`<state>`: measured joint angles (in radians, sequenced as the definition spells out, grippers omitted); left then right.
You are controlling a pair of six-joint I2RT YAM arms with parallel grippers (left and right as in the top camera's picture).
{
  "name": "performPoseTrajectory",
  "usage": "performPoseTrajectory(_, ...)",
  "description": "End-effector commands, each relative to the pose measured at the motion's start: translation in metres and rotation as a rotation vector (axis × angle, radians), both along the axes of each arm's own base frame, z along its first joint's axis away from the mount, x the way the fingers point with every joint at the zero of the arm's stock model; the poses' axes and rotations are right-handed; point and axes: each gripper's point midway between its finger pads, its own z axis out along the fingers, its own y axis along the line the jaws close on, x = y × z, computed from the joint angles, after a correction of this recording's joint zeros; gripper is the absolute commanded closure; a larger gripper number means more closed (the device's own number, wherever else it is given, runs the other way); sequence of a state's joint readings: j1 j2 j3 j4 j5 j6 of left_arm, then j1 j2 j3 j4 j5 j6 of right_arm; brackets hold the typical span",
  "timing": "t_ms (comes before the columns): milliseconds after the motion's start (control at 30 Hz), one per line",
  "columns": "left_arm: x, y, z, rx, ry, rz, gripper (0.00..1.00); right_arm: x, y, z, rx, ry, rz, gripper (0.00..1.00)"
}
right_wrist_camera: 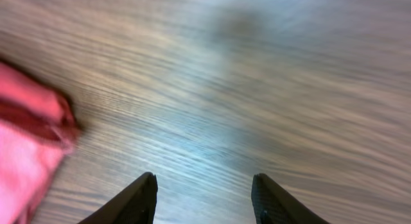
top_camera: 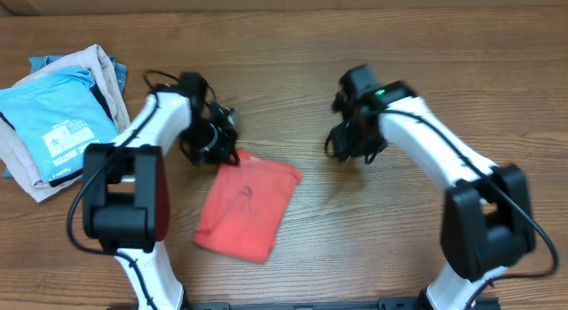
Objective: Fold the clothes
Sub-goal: 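Grasp the red bundle with the left gripper and carry it left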
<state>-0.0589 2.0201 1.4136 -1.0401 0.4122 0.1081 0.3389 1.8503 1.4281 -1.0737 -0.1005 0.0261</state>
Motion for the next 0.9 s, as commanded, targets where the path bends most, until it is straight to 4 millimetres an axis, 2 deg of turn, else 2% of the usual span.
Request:
performPoseTrajectory(0,0.041,0.051,0.076,0.155,-0.236,0.076,0.96,0.024,-0.02,0.06,0.007,-0.163,-0.062,0.49)
performPoseTrajectory(100,0.049,0.082,0.116,0.247,-0.315,0.129,0.96,0.029,-0.034,0.086,0.02,-0.224,-0.102,0.49)
performPoseTrajectory(233,0.055,0.117,0.167,0.35,-0.423,0.201,0.96,0.03,-0.053,0.108,0.021,-0.286,-0.144,0.48)
performPoseTrajectory(333,0.061,0.134,0.205,0.403,-0.516,0.246,0.96,0.03,-0.062,0.115,0.023,-0.303,-0.168,0.48)
performPoseTrajectory(500,0.069,0.156,0.259,0.496,-0.656,0.307,0.96,0.026,-0.068,0.114,0.016,-0.284,-0.18,0.48)
performPoseTrajectory(667,0.078,0.175,0.288,0.578,-0.745,0.363,0.95,0.026,-0.068,0.114,0.016,-0.283,-0.18,0.48)
performPoseTrajectory(867,0.084,0.207,0.299,0.606,-0.791,0.468,0.94,0.023,-0.068,0.113,0.013,-0.274,-0.18,0.48)
